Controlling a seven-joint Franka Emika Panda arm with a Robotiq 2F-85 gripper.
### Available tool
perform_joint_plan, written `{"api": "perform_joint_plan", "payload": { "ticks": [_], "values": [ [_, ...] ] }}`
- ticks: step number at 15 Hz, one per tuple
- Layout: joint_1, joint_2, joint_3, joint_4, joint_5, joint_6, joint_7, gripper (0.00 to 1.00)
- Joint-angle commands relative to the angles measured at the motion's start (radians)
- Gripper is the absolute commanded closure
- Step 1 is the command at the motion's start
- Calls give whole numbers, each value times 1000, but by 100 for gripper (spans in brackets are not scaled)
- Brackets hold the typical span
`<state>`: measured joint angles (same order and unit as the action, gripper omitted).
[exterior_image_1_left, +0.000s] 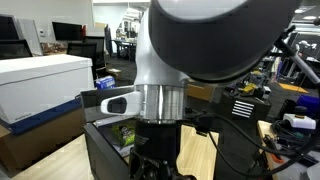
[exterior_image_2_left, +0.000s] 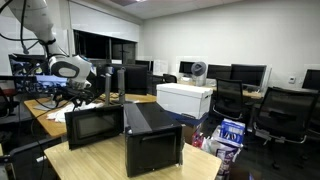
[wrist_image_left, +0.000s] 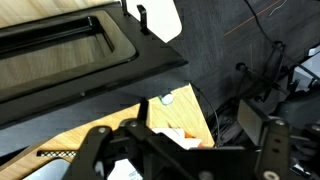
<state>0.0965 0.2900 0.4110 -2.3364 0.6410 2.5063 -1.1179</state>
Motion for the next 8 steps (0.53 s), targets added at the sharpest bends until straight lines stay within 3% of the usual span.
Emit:
{"api": "perform_joint_plan", "payload": {
  "ticks": [1, 4, 8],
  "values": [
    [7, 6, -3, -17, 23, 33, -59, 40],
    [12, 28, -6, -17, 23, 84, -54, 65],
    [-6, 85, 8, -8, 32, 243, -45, 94]
  ]
}}
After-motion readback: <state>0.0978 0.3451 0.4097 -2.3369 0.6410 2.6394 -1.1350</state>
